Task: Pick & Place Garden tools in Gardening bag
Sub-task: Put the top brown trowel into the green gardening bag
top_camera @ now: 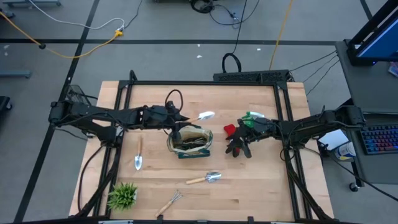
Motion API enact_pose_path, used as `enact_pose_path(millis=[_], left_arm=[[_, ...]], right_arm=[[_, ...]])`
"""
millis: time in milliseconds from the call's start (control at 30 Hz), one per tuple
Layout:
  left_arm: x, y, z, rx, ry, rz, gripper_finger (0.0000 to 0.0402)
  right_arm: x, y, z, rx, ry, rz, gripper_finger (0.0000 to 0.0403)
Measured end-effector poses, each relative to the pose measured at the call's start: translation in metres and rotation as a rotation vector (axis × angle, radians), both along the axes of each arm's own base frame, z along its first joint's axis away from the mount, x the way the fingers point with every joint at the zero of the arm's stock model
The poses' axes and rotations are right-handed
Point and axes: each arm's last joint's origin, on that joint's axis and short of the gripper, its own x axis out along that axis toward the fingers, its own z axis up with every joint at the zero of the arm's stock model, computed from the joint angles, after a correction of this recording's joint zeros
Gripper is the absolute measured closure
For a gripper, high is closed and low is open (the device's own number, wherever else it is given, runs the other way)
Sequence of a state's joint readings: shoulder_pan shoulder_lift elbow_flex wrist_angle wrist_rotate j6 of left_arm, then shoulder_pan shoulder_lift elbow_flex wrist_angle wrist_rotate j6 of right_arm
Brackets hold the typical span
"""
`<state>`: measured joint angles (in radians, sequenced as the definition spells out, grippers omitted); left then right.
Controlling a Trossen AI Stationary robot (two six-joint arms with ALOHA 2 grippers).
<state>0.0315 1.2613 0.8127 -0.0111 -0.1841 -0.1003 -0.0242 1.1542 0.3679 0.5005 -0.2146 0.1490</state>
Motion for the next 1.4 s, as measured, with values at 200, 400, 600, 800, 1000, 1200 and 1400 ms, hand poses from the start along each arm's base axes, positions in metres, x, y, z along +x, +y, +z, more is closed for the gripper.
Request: enact_pose_path(millis=[200, 400, 600, 800, 1000, 1200, 1400], left_arm=[[-0.003, 0.0, -0.006, -0.02, 0.064, 0.008, 0.0324], [-0.006, -0.001, -0.011, -0.055, 0.123, 0.026, 0.0327], [-0.007, -0.009, -0.012, -0.054, 0.136, -0.006, 0.0326], [-0.008, -0.021, -0.014, -0.068, 0.157, -0.037, 0.0329], [-0.01, -0.028, -0.017, -0.098, 0.182, -0.04, 0.0326], [-0.014, -0.033, -0.021, -0.114, 0.234, -0.043, 0.0324], [-0.018, -0.036, -0.024, -0.135, 0.284, -0.044, 0.0328]], right_arm=[[-0.001, 0.0, -0.001, 0.0, 0.014, 0.0, 0.0245], [0.0, 0.0, -0.001, 0.0, 0.014, 0.0, 0.0245], [0.0, 0.0, -0.001, 0.0, 0.012, 0.0, 0.0245], [0.0, 0.0, -0.001, 0.0, 0.012, 0.0, 0.0245], [0.0, 0.0, -0.001, 0.0, 0.012, 0.0, 0.0245], [0.0, 0.0, -0.001, 0.0, 0.012, 0.0, 0.0245], [0.0, 0.0, -0.001, 0.0, 0.012, 0.0, 0.0245]])
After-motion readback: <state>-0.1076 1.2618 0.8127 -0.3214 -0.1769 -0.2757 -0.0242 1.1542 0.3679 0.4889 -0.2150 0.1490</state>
